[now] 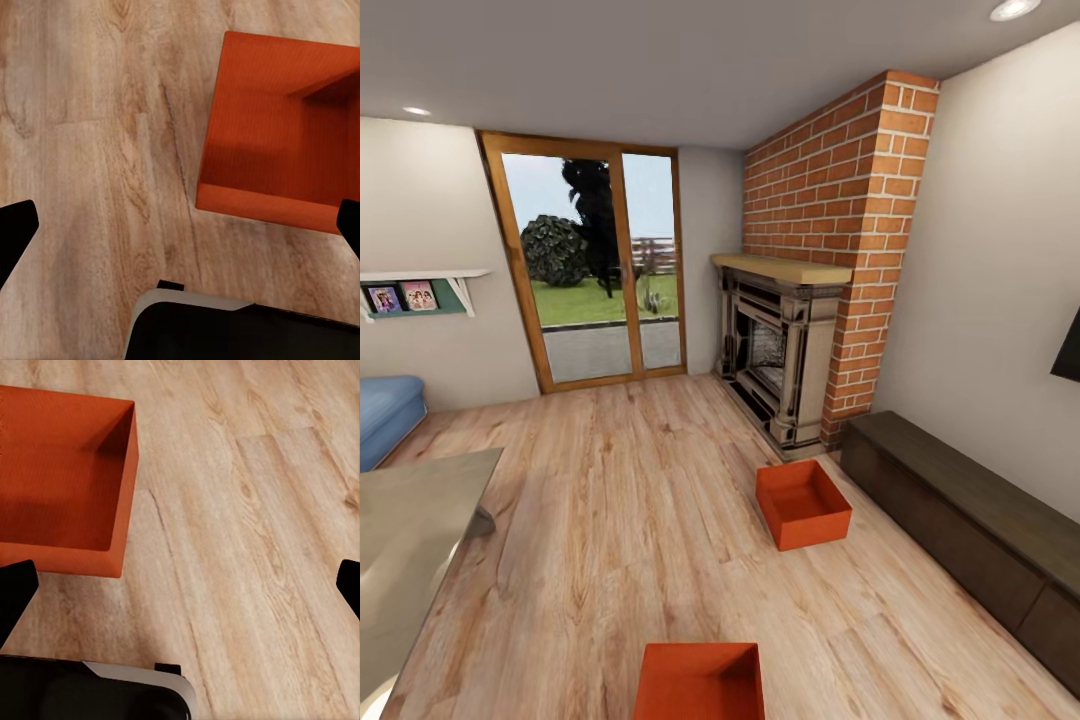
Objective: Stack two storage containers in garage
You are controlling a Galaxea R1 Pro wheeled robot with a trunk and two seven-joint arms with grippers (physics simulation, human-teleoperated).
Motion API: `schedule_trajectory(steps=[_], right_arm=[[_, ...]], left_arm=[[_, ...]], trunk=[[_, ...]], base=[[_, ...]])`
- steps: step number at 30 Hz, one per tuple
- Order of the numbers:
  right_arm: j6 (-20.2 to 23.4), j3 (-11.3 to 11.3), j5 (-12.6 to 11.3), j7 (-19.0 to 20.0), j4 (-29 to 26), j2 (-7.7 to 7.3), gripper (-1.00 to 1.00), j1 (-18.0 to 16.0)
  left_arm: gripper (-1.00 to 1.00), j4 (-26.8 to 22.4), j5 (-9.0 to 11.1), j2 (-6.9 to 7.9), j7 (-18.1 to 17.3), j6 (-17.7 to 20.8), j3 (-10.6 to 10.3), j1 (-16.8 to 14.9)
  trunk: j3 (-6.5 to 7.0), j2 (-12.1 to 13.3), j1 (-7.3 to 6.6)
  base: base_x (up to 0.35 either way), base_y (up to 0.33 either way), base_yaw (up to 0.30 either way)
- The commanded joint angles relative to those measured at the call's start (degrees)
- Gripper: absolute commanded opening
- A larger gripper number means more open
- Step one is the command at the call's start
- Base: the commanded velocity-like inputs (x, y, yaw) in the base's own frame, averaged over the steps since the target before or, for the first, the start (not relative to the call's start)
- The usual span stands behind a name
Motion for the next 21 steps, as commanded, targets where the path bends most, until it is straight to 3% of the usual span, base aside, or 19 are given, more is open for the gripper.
schedule_trajectory(steps=[1, 21], right_arm=[[0.06, 0.38, 0.36, -0.6, -0.11, -0.01, 1.0, 0.05], [0.05, 0.29, 0.67, -0.67, -0.38, -0.04, 1.0, 0.05]], left_arm=[[1.0, 0.08, 0.15, -0.02, 0.41, -0.19, -0.5, 0.0], [1.0, -0.4, 0.04, 0.14, 0.27, -0.45, -0.5, 0.0]], trunk=[[0.02, -0.01, 0.02], [-1.56, -0.01, 0.02]], base=[[0.0, 0.0, 0.0], [0.0, 0.0, 0.0]])
